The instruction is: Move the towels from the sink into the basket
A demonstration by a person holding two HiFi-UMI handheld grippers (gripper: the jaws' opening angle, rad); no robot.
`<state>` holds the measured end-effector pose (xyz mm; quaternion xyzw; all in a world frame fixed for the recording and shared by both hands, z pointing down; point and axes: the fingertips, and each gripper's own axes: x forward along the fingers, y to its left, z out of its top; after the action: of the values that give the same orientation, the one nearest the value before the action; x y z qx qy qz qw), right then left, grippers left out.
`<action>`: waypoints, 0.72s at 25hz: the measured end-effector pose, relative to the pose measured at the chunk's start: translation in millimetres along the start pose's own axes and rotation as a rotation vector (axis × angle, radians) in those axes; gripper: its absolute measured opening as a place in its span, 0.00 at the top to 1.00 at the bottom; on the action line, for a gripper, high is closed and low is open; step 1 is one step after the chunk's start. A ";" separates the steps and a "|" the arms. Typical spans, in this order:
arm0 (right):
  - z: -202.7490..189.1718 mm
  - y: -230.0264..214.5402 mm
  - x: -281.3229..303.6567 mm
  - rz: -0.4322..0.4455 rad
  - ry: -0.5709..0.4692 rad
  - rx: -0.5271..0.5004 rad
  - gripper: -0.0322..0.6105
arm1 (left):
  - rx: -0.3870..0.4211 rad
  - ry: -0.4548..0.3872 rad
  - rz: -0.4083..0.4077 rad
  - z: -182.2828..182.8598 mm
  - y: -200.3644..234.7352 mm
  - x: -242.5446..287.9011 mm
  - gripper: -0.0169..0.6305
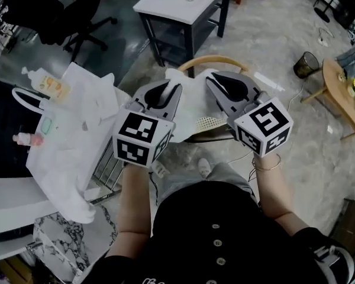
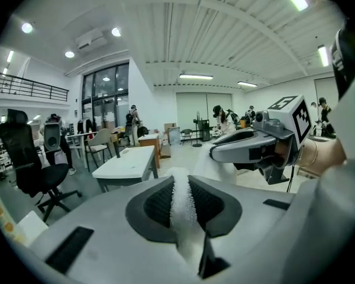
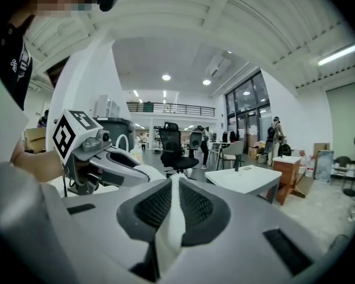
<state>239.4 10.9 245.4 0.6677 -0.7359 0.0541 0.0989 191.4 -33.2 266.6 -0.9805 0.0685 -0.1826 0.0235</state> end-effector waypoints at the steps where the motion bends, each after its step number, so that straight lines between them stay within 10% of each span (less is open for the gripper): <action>1: -6.0 -7.7 -5.5 -0.026 0.010 0.009 0.90 | 0.006 0.004 -0.024 0.3 -5.5 9.4 0.90; 18: -101.6 -86.0 0.4 -0.227 0.174 0.139 0.90 | -0.097 0.130 -0.201 -48.5 -18.5 120.5 0.90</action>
<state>332.2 23.2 340.0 0.7445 -0.6389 0.1510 0.1214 287.5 -33.1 355.9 -0.9686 -0.0199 -0.2435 -0.0466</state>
